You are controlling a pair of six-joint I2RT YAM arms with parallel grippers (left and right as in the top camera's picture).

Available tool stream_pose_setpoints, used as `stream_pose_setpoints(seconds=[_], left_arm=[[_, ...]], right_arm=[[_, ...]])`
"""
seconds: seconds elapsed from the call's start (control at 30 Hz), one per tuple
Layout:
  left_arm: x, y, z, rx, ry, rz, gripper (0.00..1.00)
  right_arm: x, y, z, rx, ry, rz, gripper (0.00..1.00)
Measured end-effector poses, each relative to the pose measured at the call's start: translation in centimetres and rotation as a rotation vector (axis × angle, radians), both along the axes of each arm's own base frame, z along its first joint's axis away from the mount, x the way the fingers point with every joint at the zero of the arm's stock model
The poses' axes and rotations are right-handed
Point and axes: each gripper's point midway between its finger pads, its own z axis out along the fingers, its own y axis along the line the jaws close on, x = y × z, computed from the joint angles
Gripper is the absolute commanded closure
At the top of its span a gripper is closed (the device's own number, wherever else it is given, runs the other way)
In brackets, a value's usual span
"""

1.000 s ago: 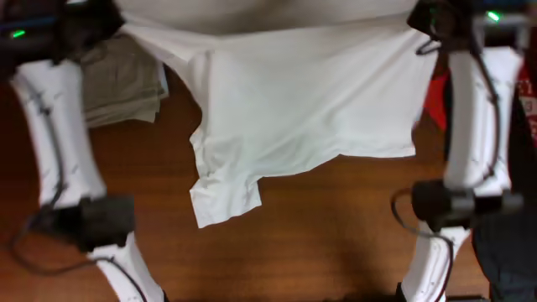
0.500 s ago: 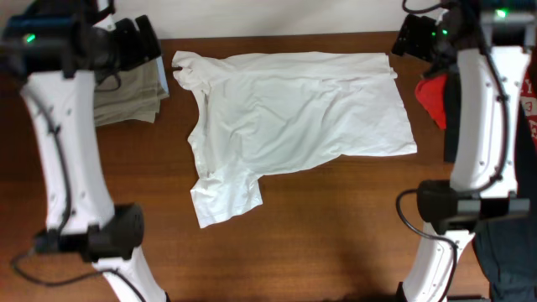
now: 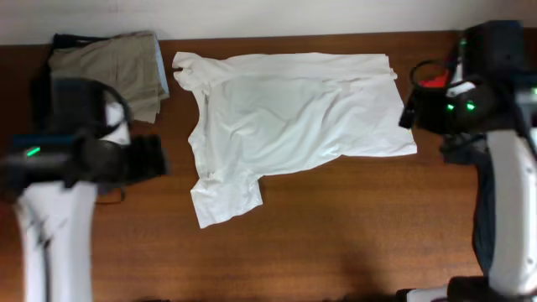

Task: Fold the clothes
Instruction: 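Grasp the T-shirt's bottom-left and right corners with both grippers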

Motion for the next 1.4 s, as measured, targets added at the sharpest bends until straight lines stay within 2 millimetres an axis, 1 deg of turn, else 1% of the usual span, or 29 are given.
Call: stream_pose_setpoints(seconds=[0.03, 0.07, 0.1, 0.13, 0.17, 0.23, 0.27, 0.3, 0.33, 0.4, 0.43, 0.57, 0.7, 0.73, 0.8, 0.87, 0.9, 0.97, 1.03, 1.07, 1.1, 1.13, 1.17, 1.2, 1.23, 1.27, 1.3, 1.37, 1.4], left_arm=[[-0.1, -0.5, -5.1, -0.029, 0.111, -0.011, 0.27], [-0.3, -1.0, -8.8, -0.052, 0.173, -0.016, 0.27], [-0.9, -1.4, -11.5, -0.069, 0.216, -0.010, 0.27], [-1.2, -1.9, -13.5, -0.081, 0.229, 0.000, 0.27], [-1.9, -2.7, -15.2, -0.087, 0.256, -0.002, 0.27], [-2.8, -3.9, -16.6, -0.072, 0.286, -0.016, 0.27], [-3.4, -5.5, -17.2, -0.055, 0.310, -0.055, 0.27], [-3.8, -6.4, -17.6, -0.033, 0.330, -0.076, 0.27], [-4.1, -6.8, -18.5, 0.015, 0.364, -0.077, 0.27], [-4.3, -6.3, -20.2, 0.090, 0.418, -0.042, 0.27], [-4.4, -5.7, -22.0, 0.133, 0.480, -0.012, 0.28], [-3.9, -5.1, -24.8, 0.169, 0.522, 0.018, 0.33], [-3.5, -5.1, -25.8, 0.167, 0.498, 0.019, 0.35], [-3.6, -5.1, -26.3, 0.164, 0.490, 0.019, 0.42], [-3.3, -5.4, -26.6, 0.135, 0.459, 0.021, 0.56], [-3.2, -6.0, -26.8, 0.095, 0.432, 0.018, 0.79], [-3.1, -6.3, -26.9, 0.078, 0.423, 0.015, 0.88], [-2.8, -7.1, -26.9, 0.038, 0.409, 0.011, 0.98], [-2.7, -7.3, -26.9, 0.026, 0.406, 0.010, 0.99], [-2.6, -7.3, -26.9, 0.025, 0.405, 0.011, 0.99], [-2.7, -7.3, -26.9, 0.025, 0.405, 0.011, 0.99], [-2.7, -7.4, -26.9, 0.025, 0.406, 0.011, 0.99], [-2.7, -7.3, -26.9, 0.025, 0.405, 0.011, 0.99], [-2.7, -7.4, -26.9, 0.023, 0.404, 0.011, 0.99], [-2.7, -7.4, -26.9, 0.022, 0.405, 0.011, 0.99], [-2.7, -7.4, -26.9, 0.021, 0.405, 0.011, 0.99], [-2.6, -7.4, -26.9, 0.022, 0.404, 0.011, 0.99], [-2.6, -7.4, -26.9, 0.021, 0.404, 0.011, 0.99], [-2.7, -7.4, -26.9, 0.021, 0.404, 0.011, 0.99]], right_arm=[[0.9, -0.1, -1.9, -0.003, 0.026, 0.000, 0.01], [1.8, -0.1, -3.2, -0.004, 0.038, -0.001, 0.01], [2.3, -0.1, -4.2, -0.004, 0.054, -0.001, 0.01], [3.0, -0.4, -4.4, -0.003, 0.038, -0.008, 0.01], [3.7, -1.3, -4.7, -0.006, 0.032, -0.033, 0.01], [4.3, -2.3, -5.3, -0.007, 0.036, -0.061, 0.01], [4.6, -3.0, -6.3, -0.005, 0.065, -0.078, 0.01], [5.0, -3.4, -7.4, -0.003, 0.099, -0.087, 0.01], [5.3, -3.6, -9.0, 0.000, 0.145, -0.091, 0.01], [5.7, -3.7, -11.3, 0.004, 0.213, -0.090, 0.02], [5.8, -3.7, -11.8, 0.005, 0.228, -0.090, 0.01], [6.2, -3.7, -11.8, 0.003, 0.216, -0.091, 0.01], [6.3, -3.8, -11.8, 0.001, 0.210, -0.091, 0.01], [6.3, -3.8, -11.8, 0.000, 0.209, -0.091, 0.01], [6.4, -3.8, -11.8, 0.000, 0.208, -0.092, 0.01], [6.4, -3.8, -11.8, 0.000, 0.208, -0.091, 0.01], [6.4, -3.8, -11.8, 0.001, 0.208, -0.093, 0.01], [6.2, -4.8, -11.8, 0.003, 0.207, -0.119, 0.01], [6.1, -6.4, -12.3, 0.010, 0.217, -0.160, 0.01], [6.2, -6.8, -13.3, 0.016, 0.235, -0.171, 0.01], [6.6, -6.9, -15.2, 0.021, 0.252, -0.171, 0.00], [6.9, -6.9, -16.1, 0.022, 0.254, -0.171, 0.12], [7.2, -7.0, -18.8, 0.031, 0.284, -0.182, 0.22], [7.3, -7.2, -20.5, 0.042, 0.304, -0.198, 0.23], [7.8, -7.6, -21.7, 0.056, 0.299, -0.215, 0.25], [7.9, -8.3, -22.4, 0.062, 0.301, -0.236, 0.38], [8.1, -8.6, -22.6, 0.065, 0.298, -0.245, 0.42], [8.8, -8.8, -23.8, 0.071, 0.291, -0.250, 0.43], [9.3, -8.7, -25.1, 0.083, 0.300, -0.247, 0.45]])
